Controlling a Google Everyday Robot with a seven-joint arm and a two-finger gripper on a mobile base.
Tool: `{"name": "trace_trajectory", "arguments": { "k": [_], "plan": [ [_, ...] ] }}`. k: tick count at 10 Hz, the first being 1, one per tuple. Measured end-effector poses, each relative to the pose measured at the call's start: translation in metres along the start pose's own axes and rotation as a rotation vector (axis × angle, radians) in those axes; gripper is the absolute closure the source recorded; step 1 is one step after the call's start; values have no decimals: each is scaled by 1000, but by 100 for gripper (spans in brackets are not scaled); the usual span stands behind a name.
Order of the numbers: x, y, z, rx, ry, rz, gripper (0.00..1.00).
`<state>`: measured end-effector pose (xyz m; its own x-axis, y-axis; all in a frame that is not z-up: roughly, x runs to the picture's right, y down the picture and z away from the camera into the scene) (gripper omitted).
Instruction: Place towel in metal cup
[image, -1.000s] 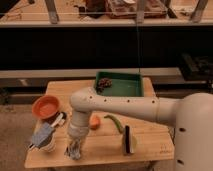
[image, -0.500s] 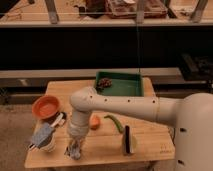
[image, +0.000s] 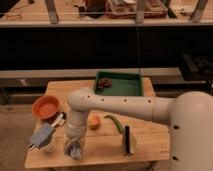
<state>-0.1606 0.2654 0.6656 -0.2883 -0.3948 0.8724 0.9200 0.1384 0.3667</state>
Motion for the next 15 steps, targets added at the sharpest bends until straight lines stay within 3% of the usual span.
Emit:
{"name": "trace_trajectory", "arguments": {
  "k": [7, 12, 13, 15],
  "plan": [
    [2, -16, -12, 6, -8, -32, 20],
    [-2, -18, -27, -33, 46, 18, 20],
    [-2, -17, -30, -45, 77, 36, 20],
    [-3, -16, -46, -73, 264, 61, 20]
  ]
}}
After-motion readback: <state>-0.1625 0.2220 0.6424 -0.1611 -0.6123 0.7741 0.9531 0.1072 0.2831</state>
